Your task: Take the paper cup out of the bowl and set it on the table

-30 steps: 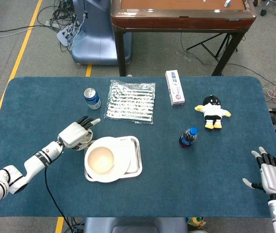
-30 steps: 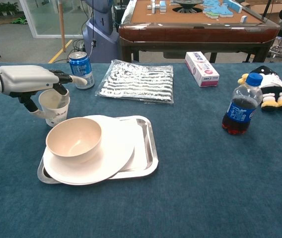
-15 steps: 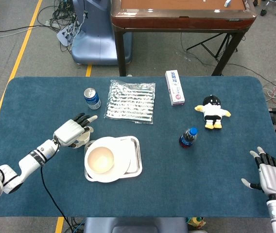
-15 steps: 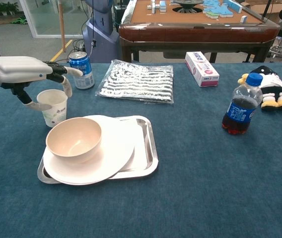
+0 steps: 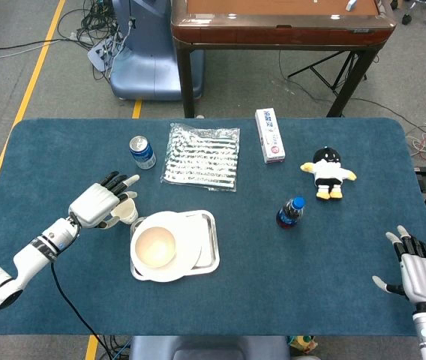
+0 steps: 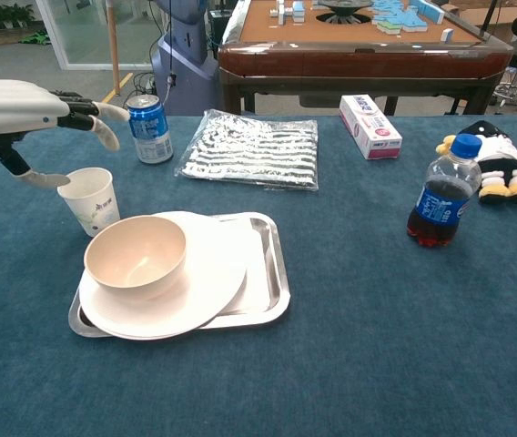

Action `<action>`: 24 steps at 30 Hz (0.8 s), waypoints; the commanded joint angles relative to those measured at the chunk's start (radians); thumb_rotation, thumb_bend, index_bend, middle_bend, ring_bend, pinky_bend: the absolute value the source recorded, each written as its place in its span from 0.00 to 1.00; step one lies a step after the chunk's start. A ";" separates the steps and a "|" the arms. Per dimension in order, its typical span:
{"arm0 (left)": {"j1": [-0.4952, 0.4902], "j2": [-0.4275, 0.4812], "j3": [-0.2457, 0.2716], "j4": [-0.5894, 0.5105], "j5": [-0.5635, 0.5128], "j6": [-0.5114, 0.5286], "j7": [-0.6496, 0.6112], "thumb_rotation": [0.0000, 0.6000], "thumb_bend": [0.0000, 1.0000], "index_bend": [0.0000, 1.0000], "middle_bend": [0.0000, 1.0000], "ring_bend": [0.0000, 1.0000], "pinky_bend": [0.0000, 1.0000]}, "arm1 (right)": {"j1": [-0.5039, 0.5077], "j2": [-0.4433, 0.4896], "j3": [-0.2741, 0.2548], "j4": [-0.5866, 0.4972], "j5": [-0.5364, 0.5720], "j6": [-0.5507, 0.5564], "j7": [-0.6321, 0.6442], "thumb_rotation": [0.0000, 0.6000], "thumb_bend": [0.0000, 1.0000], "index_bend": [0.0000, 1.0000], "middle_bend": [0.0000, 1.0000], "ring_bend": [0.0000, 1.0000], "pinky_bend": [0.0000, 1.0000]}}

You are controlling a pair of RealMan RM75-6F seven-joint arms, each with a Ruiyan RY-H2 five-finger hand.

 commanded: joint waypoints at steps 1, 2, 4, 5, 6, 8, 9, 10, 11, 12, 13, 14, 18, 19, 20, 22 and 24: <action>0.049 0.088 -0.014 -0.115 -0.043 0.046 0.073 1.00 0.32 0.21 0.00 0.00 0.00 | -0.005 0.003 -0.003 -0.005 -0.012 0.009 0.004 1.00 0.25 0.00 0.00 0.00 0.00; 0.063 0.106 -0.016 -0.143 -0.053 0.060 0.085 1.00 0.32 0.21 0.00 0.00 0.00 | -0.006 0.005 -0.005 -0.008 -0.018 0.012 0.005 1.00 0.25 0.00 0.00 0.00 0.00; 0.098 0.141 -0.017 -0.200 -0.070 0.096 0.104 1.00 0.32 0.21 0.00 0.00 0.00 | -0.009 0.008 -0.009 -0.012 -0.034 0.017 0.010 1.00 0.25 0.00 0.00 0.00 0.00; 0.113 0.154 -0.017 -0.222 -0.076 0.113 0.110 1.00 0.32 0.20 0.00 0.00 0.00 | -0.010 0.009 -0.012 -0.014 -0.040 0.018 0.012 1.00 0.25 0.00 0.00 0.00 0.00; 0.134 0.167 -0.016 -0.247 -0.084 0.134 0.117 1.00 0.32 0.20 0.00 0.00 0.00 | -0.011 0.011 -0.016 -0.017 -0.049 0.018 0.015 1.00 0.25 0.00 0.00 0.00 0.00; 0.164 0.182 -0.013 -0.279 -0.094 0.163 0.128 1.00 0.32 0.18 0.00 0.00 0.00 | -0.013 0.014 -0.024 -0.023 -0.066 0.019 0.019 1.00 0.25 0.00 0.00 0.00 0.00; 0.183 0.187 -0.010 -0.294 -0.096 0.182 0.131 1.00 0.32 0.16 0.00 0.00 0.00 | -0.014 0.015 -0.030 -0.026 -0.082 0.021 0.020 1.00 0.25 0.00 0.00 0.00 0.00; 0.197 0.187 -0.008 -0.302 -0.096 0.196 0.130 1.00 0.32 0.14 0.00 0.00 0.00 | -0.016 0.016 -0.034 -0.028 -0.094 0.024 0.021 1.00 0.25 0.00 0.00 0.00 0.00; 0.211 0.187 -0.005 -0.307 -0.096 0.209 0.128 1.00 0.32 0.12 0.00 0.00 0.00 | -0.017 0.017 -0.038 -0.029 -0.104 0.027 0.022 1.00 0.25 0.00 0.00 0.00 0.00; 0.229 0.184 -0.003 -0.314 -0.099 0.226 0.121 1.00 0.32 0.10 0.00 0.00 0.00 | -0.020 0.017 -0.042 -0.031 -0.115 0.032 0.023 1.00 0.25 0.00 0.00 0.00 0.00; 0.238 0.182 -0.002 -0.315 -0.103 0.232 0.118 1.00 0.32 0.08 0.00 0.00 0.00 | -0.022 0.017 -0.044 -0.032 -0.121 0.035 0.025 1.00 0.25 0.00 0.00 0.00 0.00; 0.254 0.179 -0.001 -0.317 -0.111 0.242 0.112 1.00 0.32 0.07 0.00 0.00 0.00 | -0.025 0.017 -0.047 -0.033 -0.131 0.040 0.029 1.00 0.25 0.00 0.00 0.00 0.00; 0.304 0.174 0.002 -0.338 -0.153 0.258 0.100 1.00 0.32 0.04 0.00 0.00 0.00 | -0.034 0.020 -0.056 -0.038 -0.163 0.059 0.033 1.00 0.24 0.00 0.00 0.00 0.00; 0.319 0.166 0.002 -0.336 -0.161 0.267 0.095 1.00 0.32 0.03 0.00 0.00 0.00 | -0.036 0.021 -0.057 -0.040 -0.169 0.063 0.036 1.00 0.25 0.00 0.00 0.00 0.00; 0.330 0.159 0.003 -0.332 -0.164 0.273 0.092 1.00 0.32 0.02 0.00 0.00 0.00 | -0.037 0.021 -0.059 -0.041 -0.175 0.066 0.036 1.00 0.25 0.00 0.00 0.00 0.00; 0.354 0.144 0.004 -0.324 -0.174 0.287 0.083 1.00 0.32 0.01 0.00 0.00 0.00 | -0.041 0.023 -0.064 -0.044 -0.188 0.070 0.034 1.00 0.25 0.00 0.00 0.00 0.00; 0.375 0.130 0.001 -0.316 -0.181 0.306 0.080 1.00 0.32 0.00 0.00 0.00 0.00 | -0.044 0.024 -0.069 -0.047 -0.200 0.076 0.034 1.00 0.25 0.00 0.00 0.00 0.00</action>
